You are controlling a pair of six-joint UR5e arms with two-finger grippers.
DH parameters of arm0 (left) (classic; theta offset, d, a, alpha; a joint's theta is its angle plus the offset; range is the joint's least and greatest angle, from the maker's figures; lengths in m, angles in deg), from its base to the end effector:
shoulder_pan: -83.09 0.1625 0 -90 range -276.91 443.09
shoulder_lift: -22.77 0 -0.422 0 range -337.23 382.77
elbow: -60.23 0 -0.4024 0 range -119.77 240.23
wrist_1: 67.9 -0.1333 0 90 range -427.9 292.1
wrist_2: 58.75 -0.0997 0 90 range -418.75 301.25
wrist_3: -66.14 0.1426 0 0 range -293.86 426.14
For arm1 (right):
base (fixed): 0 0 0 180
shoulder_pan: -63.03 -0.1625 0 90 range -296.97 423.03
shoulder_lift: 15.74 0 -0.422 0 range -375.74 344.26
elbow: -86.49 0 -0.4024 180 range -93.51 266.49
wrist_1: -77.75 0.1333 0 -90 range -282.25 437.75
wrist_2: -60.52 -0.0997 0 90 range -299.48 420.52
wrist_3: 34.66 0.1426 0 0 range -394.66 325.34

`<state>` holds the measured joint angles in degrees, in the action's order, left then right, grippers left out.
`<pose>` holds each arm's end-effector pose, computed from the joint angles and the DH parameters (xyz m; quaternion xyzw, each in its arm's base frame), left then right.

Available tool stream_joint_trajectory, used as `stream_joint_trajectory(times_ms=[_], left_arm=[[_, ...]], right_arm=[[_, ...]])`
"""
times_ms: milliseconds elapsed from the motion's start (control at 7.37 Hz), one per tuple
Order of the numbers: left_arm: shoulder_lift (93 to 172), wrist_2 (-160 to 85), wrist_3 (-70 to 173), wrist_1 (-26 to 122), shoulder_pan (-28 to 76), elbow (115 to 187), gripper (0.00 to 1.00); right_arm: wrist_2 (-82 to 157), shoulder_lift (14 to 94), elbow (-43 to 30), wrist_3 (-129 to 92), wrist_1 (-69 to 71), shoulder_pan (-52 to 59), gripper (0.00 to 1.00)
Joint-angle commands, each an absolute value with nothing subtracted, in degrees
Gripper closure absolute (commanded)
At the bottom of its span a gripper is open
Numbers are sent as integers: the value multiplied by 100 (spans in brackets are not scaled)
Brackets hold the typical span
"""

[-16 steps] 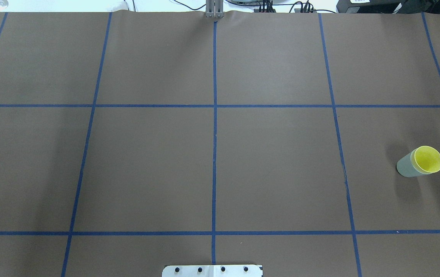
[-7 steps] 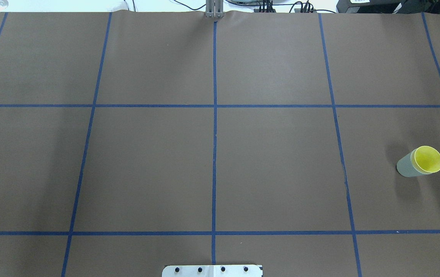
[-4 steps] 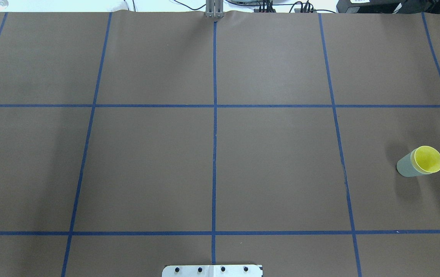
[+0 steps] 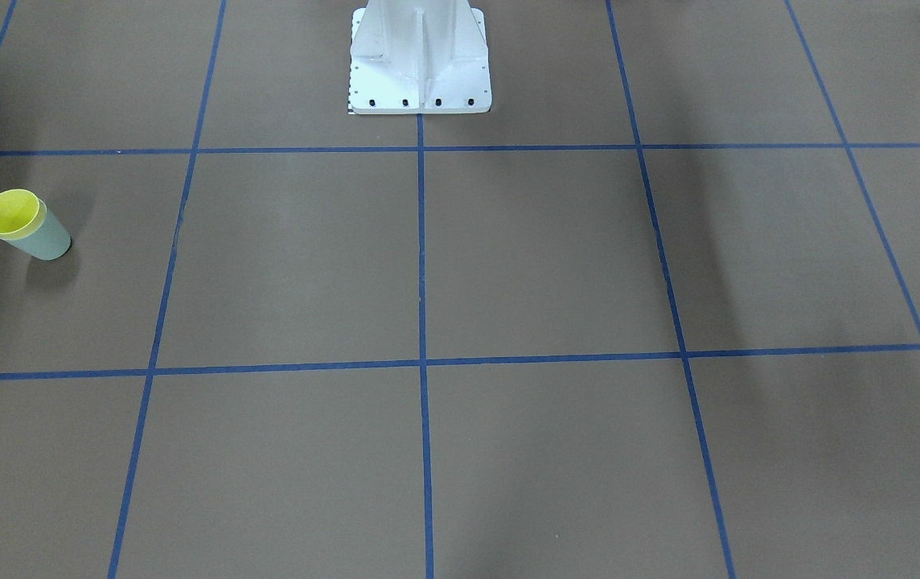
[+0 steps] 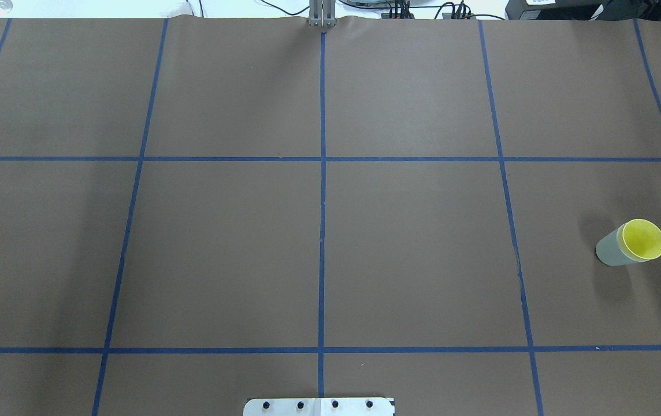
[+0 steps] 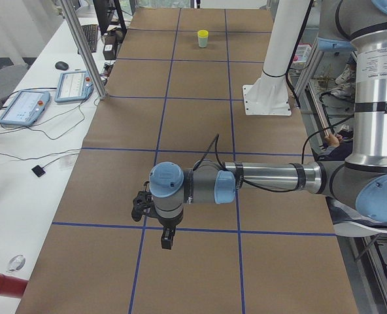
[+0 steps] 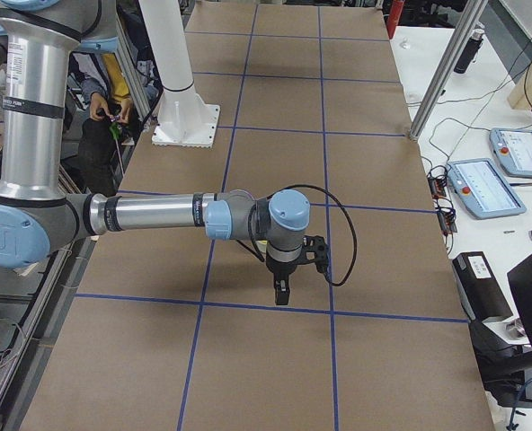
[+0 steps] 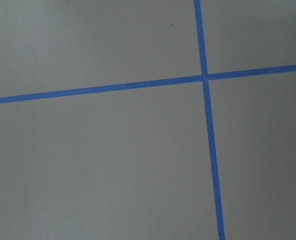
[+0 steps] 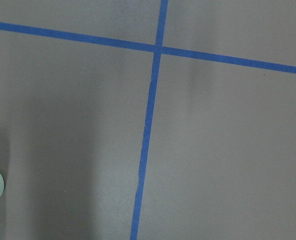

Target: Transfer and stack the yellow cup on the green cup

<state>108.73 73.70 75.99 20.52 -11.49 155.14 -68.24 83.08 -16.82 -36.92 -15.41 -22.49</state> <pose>-0.0745 -0.4665 0.6838 0.0397 0.3599 0.0406 0.9313 0.0096 -0.4408 0.6569 0.0045 -0.3320 -0.0593 0.9414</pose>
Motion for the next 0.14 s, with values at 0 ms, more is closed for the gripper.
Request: stream_joint_trajectory(times_ms=[0], left_arm=[[10873,7370,7599,2052,-1148,15498,0]], right_arm=[[-6824,8314,-1678,-3694,-1541,-2249,0]])
